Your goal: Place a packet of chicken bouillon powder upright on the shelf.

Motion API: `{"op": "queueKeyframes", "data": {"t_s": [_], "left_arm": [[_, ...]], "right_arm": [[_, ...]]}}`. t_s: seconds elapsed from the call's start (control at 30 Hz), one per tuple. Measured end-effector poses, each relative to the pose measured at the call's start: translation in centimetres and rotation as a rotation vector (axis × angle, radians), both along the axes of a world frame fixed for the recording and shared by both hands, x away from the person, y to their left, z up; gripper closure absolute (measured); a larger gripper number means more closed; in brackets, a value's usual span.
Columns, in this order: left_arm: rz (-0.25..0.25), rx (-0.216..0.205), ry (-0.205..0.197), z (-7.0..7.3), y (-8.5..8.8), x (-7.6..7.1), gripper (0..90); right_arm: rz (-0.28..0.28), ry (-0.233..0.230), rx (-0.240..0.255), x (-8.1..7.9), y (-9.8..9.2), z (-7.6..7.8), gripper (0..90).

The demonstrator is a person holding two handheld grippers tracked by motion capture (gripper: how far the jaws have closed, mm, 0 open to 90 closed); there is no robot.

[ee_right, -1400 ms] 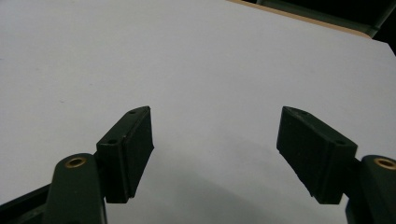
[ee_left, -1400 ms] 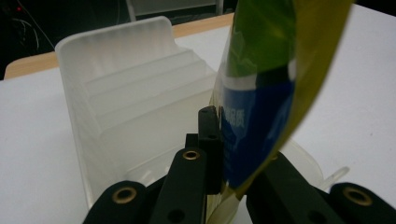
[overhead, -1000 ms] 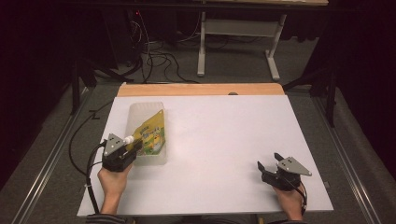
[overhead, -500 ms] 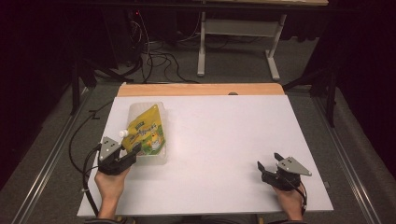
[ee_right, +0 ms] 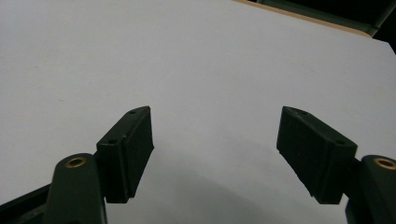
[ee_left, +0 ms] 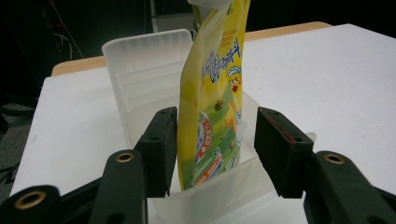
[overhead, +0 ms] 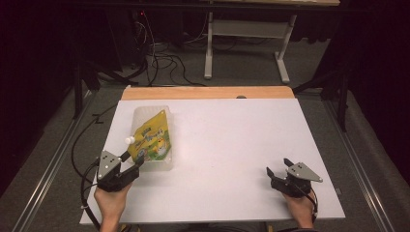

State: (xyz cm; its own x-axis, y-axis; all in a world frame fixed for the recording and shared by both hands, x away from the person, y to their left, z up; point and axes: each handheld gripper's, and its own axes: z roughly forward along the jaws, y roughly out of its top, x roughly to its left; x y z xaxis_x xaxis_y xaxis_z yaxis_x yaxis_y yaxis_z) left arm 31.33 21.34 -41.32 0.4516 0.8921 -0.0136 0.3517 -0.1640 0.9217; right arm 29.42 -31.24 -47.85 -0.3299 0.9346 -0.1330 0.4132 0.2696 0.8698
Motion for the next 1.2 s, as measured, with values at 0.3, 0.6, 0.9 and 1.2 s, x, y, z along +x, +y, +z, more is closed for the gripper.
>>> {"op": "queueKeyframes", "data": {"t_s": [0.3,0.6,0.9,1.2], "left_arm": [[0.027,-0.007,-0.011,-0.3,0.3,-1.7,48.6],[-0.038,-0.002,-0.020,-0.5,-1.6,-2.5,48.6],[-0.112,0.012,-0.003,-0.8,-3.7,-2.3,48.3],[-0.173,0.018,0.010,-1.2,-5.6,-1.9,47.9]], "right_arm": [[-0.001,0.002,-0.001,0.0,0.0,0.0,27.5],[-0.001,0.004,0.000,0.0,0.0,0.0,27.5],[-0.001,0.000,0.000,0.0,0.0,0.0,27.6],[0.001,0.000,0.000,0.0,0.0,0.0,27.6]]}}
